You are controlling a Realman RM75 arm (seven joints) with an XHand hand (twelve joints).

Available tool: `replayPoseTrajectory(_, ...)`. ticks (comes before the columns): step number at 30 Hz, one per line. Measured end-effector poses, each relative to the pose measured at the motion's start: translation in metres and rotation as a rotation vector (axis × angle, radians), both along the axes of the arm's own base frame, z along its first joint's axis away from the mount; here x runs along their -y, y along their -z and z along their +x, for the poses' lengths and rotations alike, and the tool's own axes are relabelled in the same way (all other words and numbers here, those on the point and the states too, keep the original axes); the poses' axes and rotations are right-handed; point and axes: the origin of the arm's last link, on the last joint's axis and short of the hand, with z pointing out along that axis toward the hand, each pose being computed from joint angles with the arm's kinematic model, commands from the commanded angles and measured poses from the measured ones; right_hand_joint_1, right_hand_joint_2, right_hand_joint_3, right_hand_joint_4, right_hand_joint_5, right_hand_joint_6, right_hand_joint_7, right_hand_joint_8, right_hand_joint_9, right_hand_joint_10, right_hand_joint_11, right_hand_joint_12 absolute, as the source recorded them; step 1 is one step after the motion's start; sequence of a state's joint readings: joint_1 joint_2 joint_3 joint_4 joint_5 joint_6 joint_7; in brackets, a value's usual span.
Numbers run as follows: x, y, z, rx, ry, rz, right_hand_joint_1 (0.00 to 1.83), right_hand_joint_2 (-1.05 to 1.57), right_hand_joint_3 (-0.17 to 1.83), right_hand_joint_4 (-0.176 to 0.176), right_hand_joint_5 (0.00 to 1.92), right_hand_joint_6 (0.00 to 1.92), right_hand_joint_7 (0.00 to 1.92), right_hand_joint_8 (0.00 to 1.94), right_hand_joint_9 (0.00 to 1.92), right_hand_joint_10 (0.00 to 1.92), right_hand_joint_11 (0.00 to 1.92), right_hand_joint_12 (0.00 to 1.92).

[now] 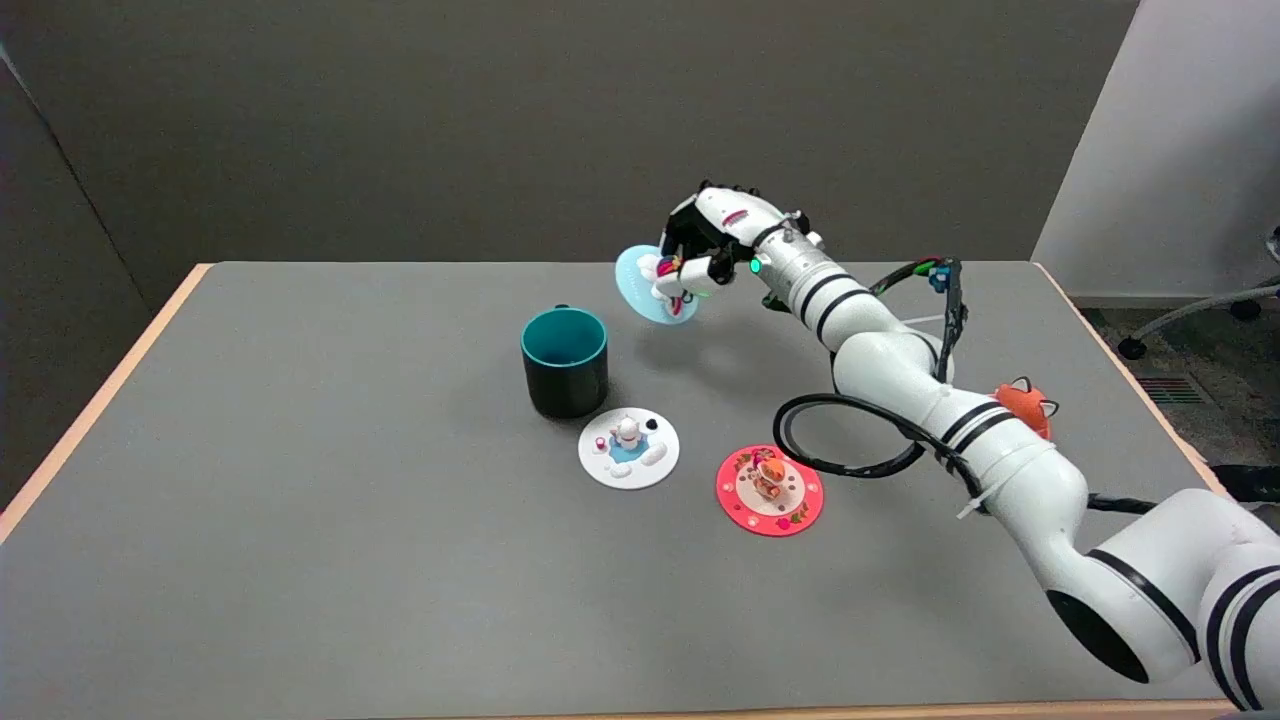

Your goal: Place the cup lid with blue sky onto the cup.

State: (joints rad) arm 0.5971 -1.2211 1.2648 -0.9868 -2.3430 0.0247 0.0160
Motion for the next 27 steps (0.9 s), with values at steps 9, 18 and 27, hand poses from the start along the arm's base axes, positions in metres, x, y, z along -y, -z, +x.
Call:
replayPoseTrajectory(9,-0.002,0.019,0.022,-0.012,-0.018,0.086,1.23,1.06,0.14,-0.070,0.91,0.98,1.02,1.11,0.62,1.43,0.49,1.43)
replayPoseTrajectory(18,-0.001,0.035,0.042,-0.035,-0.040,0.154,1.23,1.02,0.20,-0.044,0.93,0.98,1.04,1.07,0.64,1.43,0.50,1.44)
replayPoseTrajectory(27,-0.004,0.053,0.057,-0.057,-0.041,0.228,1.23,1.01,0.22,-0.039,0.93,0.99,1.05,1.05,0.66,1.42,0.53,1.44)
